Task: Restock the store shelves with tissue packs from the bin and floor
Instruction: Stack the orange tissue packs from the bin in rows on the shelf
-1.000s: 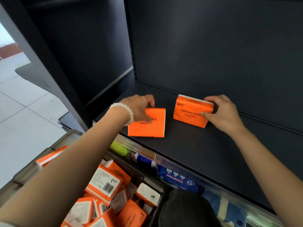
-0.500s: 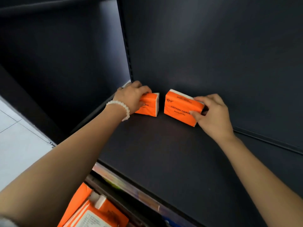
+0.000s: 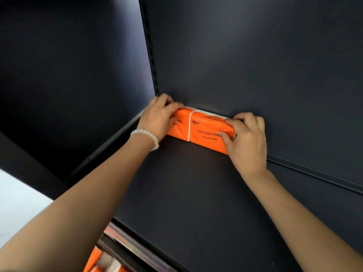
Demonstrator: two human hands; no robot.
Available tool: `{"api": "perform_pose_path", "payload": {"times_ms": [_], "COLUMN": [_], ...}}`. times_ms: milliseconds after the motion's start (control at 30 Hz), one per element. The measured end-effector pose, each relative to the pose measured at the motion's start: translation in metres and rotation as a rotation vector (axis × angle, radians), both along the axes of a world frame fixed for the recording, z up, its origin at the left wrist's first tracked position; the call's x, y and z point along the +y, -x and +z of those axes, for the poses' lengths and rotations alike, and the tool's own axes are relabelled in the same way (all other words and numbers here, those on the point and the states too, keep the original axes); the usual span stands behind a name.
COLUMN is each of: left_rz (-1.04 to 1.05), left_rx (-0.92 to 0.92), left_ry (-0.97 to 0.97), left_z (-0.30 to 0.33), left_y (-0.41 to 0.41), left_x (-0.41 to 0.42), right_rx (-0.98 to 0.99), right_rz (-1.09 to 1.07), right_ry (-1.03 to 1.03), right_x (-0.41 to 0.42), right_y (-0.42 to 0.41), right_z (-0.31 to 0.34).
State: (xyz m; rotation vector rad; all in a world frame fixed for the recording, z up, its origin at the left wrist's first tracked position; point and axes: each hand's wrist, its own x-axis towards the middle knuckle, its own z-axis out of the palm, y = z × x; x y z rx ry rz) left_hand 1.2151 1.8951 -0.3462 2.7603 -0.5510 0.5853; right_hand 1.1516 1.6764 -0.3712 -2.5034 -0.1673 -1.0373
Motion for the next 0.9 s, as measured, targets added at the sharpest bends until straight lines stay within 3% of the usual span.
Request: {"api": "perform_pose_path", "payload": {"times_ms": [233,400,600,900], "left_rz": [0.015,0.057,0.054,0.135], "left_rx": [0.033,-0.004,-0.093,0.028], "left_ry": [-0.086,-0.114,-0.193,-0.233], "left_z": [0.006,0.024,0.041,0.037], "left_y": [0.005,0.042,0.122,0.281], "left_x": [0.001,0.006,0.02,0.048], "right_rx": [0.061,0.075,0.12,0.341], "right_rz": [-0.044,0.1,0.177,0.273], "right_ry": [0.132,0.172,0.232,0.306], "right_x": [0.003,0.003,0.021,0.051], "right_y": [0.007,0.029,0.09,0.215], "right_z": [0.011,0.026,0.048,0.062]}}
